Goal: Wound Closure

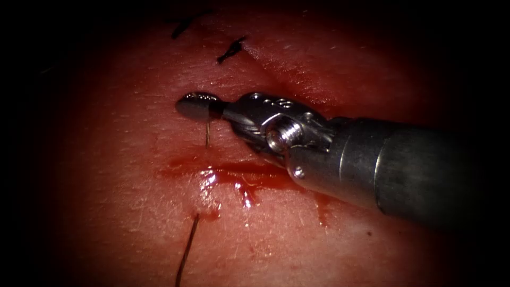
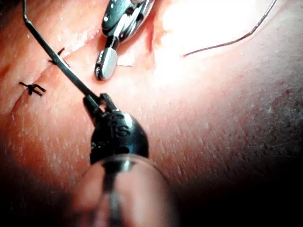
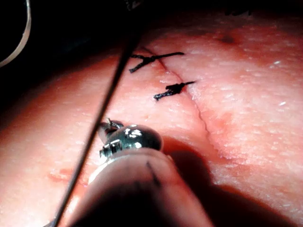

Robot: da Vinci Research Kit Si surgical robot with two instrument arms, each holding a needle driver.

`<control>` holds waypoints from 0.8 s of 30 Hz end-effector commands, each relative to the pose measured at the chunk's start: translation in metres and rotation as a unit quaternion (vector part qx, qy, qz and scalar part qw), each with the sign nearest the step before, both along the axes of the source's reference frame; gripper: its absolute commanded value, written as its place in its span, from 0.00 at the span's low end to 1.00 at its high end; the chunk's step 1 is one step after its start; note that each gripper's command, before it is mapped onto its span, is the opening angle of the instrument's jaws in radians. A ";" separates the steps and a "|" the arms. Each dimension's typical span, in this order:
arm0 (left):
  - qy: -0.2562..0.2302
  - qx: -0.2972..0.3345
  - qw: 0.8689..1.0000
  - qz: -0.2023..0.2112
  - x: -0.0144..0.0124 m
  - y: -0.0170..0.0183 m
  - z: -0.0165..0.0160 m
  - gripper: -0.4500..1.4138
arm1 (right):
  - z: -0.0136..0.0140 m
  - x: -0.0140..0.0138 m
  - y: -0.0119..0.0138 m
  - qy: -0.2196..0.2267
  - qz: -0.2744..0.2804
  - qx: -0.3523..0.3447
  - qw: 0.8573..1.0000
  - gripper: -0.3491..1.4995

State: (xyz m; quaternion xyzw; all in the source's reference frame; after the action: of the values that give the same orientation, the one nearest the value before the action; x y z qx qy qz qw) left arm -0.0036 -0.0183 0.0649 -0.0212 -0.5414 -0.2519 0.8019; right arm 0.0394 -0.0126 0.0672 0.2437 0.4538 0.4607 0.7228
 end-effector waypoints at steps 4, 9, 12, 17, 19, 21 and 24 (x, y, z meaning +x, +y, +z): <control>-0.001 -0.001 1.000 0.000 -0.0006 0.0000 0.0006 0.00 | -0.0012 -0.0009 0.0011 -0.001 0.015 -0.001 1.000 0.00; 0.001 0.002 1.000 0.000 -0.0008 -0.0001 0.0008 0.00 | -0.0039 -0.0013 0.0010 0.043 0.008 -0.060 0.997 0.00; 0.003 0.004 1.000 0.002 -0.0011 -0.0003 0.0011 0.00 | -0.0054 -0.0012 0.0011 0.058 0.009 -0.085 0.995 0.00; 0.003 0.007 1.000 0.009 -0.0018 -0.0008 0.0017 0.00 | -0.0073 -0.0011 0.0023 0.067 0.014 -0.114 0.991 0.00; 0.003 0.010 1.000 0.011 -0.0022 -0.0009 0.0018 0.00 | -0.0078 -0.0012 0.0027 0.070 0.015 -0.127 0.989 0.00; 0.003 0.011 1.000 0.012 -0.0022 -0.0009 0.0018 0.00 | -0.0078 -0.0013 0.0025 0.078 0.008 -0.155 0.985 0.00; 0.002 0.013 1.000 0.012 -0.0020 -0.0009 0.0019 0.00 | -0.0075 -0.0013 0.0016 0.115 -0.014 -0.212 0.970 0.00</control>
State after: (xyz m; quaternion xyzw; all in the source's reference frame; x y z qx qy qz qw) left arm -0.0051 -0.0191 0.0663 -0.0051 -0.5361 -0.2499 0.8063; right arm 0.0374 -0.0111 0.0591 0.1409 0.6206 0.3091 0.7067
